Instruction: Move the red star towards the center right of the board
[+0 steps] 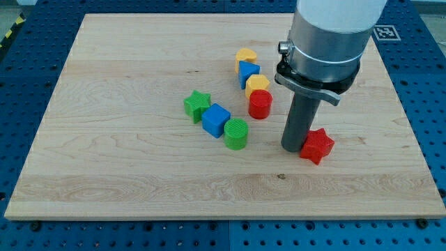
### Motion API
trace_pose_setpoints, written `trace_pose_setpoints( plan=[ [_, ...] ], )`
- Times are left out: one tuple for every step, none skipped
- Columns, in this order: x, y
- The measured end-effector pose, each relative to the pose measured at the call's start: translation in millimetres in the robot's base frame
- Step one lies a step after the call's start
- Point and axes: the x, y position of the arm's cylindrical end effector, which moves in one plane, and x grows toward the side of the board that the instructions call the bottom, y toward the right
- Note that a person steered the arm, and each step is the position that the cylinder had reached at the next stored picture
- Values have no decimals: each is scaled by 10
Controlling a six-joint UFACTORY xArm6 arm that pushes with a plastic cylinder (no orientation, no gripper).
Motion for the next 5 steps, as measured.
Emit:
trace_pose_setpoints(
  plan=[
    [226,55],
    [420,140],
    [358,447],
    [275,480],
    [-33,573]
  ],
)
